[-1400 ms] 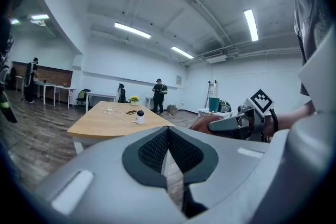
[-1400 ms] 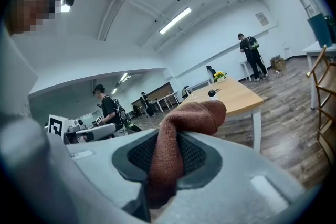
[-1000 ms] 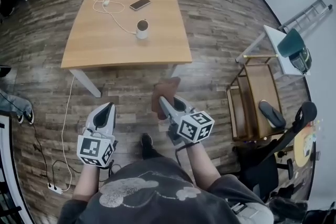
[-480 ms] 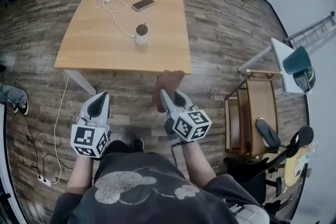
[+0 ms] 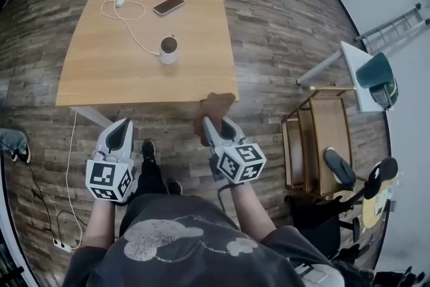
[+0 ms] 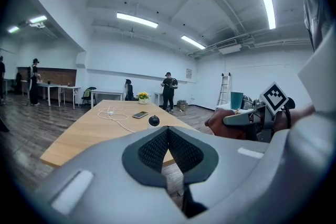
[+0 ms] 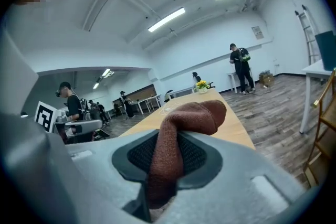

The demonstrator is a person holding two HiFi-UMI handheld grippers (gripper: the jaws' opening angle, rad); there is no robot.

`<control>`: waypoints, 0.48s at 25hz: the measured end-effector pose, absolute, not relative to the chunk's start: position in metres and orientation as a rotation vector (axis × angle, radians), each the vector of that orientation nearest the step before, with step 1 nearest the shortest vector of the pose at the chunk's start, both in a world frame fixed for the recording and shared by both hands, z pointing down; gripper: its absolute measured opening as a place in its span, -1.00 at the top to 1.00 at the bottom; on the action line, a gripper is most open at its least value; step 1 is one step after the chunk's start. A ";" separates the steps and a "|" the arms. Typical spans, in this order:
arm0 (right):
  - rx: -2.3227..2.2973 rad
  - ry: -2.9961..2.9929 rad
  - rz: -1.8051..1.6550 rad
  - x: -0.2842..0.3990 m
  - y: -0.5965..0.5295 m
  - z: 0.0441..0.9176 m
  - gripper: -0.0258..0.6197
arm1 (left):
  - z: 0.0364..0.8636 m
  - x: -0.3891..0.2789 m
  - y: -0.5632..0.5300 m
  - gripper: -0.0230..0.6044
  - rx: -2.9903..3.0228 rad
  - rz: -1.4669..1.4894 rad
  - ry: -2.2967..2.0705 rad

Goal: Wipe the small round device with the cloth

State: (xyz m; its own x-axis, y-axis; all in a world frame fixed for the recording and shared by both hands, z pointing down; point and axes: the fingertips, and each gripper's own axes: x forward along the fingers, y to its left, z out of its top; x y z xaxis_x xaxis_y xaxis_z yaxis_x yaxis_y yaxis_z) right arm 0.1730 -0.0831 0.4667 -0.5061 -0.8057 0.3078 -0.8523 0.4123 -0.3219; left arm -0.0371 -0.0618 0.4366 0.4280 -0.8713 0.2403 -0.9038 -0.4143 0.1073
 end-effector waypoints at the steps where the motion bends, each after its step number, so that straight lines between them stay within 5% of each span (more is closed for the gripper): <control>1: 1.534 -2.524 0.665 0.176 -0.092 0.469 0.67 | 0.439 -0.037 -0.072 0.87 2.466 0.213 -1.538; 12: 1.605 -2.439 0.626 0.142 -0.211 0.467 0.67 | 0.438 -0.066 -0.194 0.87 2.541 0.213 -1.430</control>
State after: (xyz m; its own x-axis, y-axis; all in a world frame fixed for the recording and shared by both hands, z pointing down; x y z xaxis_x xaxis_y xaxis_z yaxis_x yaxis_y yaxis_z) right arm 0.1416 -0.2114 0.4669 -0.4135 -0.8402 0.3507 -0.9053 0.3381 -0.2572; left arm -0.0659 -0.1943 0.4377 0.5168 -0.8243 0.2312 -0.8559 -0.5035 0.1178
